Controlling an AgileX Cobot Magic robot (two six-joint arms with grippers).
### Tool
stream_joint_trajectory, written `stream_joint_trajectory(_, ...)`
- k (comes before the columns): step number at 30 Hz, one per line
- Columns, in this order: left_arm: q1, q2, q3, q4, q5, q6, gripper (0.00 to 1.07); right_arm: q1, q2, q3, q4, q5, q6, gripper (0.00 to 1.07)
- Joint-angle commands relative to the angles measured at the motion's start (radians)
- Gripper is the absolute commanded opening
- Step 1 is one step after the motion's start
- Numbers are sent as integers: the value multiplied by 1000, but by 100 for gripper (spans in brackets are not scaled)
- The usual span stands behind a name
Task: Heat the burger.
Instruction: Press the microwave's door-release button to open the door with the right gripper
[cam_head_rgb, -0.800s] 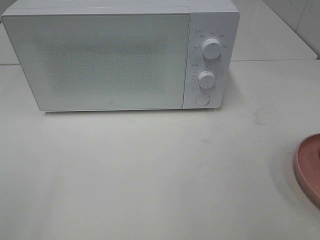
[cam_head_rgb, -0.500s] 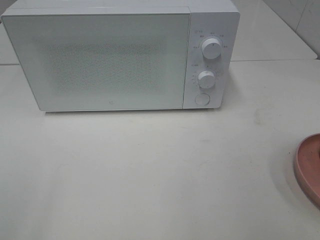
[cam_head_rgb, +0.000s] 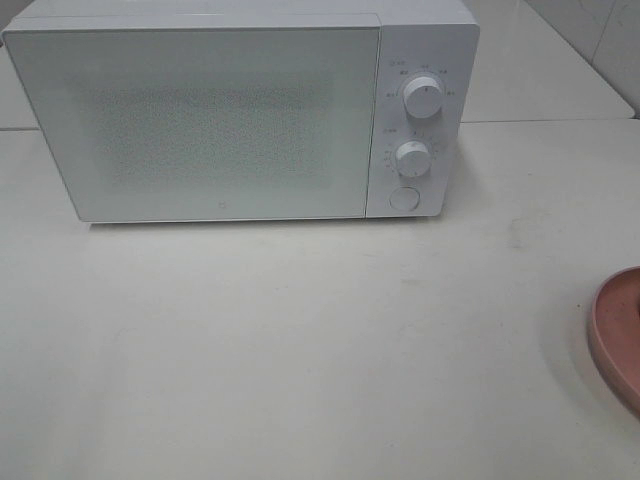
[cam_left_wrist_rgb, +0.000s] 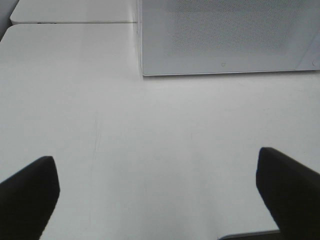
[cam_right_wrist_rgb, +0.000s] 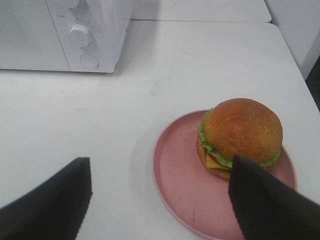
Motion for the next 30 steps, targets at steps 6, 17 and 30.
stream_joint_trajectory(6, 3, -23, 3, 1, -15, 2, 101, -6, 135, -16, -7, -89, -1, 75)
stream_joint_trajectory(17, 3, -23, 3, 1, -15, 2, 101, -6, 276, -9, -22, -268, 2, 75)
stream_joint_trajectory(30, 3, -23, 3, 1, -15, 2, 101, -6, 504, -9, -22, -503, 2, 75)
